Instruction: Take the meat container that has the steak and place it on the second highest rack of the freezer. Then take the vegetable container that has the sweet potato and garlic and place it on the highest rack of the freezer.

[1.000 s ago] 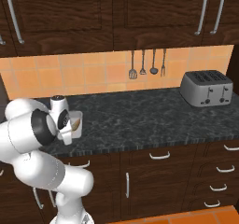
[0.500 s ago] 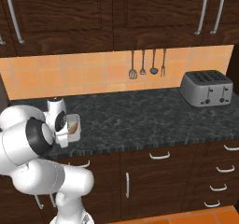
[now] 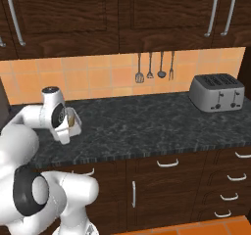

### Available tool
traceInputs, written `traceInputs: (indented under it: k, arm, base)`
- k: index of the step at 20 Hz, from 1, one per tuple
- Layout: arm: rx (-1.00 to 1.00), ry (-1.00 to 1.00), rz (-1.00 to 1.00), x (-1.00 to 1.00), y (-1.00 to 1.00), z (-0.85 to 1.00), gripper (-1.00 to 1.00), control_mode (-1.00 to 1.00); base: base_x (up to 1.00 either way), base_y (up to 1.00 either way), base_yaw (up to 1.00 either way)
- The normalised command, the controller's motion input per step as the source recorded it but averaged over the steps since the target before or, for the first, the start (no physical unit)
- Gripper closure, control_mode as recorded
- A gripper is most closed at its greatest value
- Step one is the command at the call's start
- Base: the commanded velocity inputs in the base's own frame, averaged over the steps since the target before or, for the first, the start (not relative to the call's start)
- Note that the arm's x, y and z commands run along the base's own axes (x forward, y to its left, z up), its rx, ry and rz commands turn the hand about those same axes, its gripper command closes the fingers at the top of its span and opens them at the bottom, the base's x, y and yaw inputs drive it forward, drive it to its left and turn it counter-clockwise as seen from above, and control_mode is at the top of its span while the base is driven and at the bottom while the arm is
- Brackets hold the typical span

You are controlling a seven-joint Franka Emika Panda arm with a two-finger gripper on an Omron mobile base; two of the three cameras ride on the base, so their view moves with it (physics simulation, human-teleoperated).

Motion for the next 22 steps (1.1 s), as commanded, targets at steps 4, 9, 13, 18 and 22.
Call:
traceInputs:
  k: [4,9,13,18,22]
  arm:
    - [0.04,-0.01,0.03,-0.65,-0.46,1.0,1.0,-1.0]
    - [0.03,0.0,0.06,-0.72,-0.37,1.0,1.0,-1.0]
    - [0.0,0.0,0.1,-0.89,-0.13,1.0,1.0,-1.0]
    - [0.0,0.02,0.1,-0.97,-0.17,1.0,1.0,-1.0]
    - [0.0,0.08,0.08,-0.99,-0.28,1.0,1.0,-1.0]
  base:
    - [0.0,0.0,0.0]
    - [0.0,0.0,0.0]
    - [0.0,0.0,0.0]
    - [0.0,0.0,0.0]
    - [0.0,0.0,0.0]
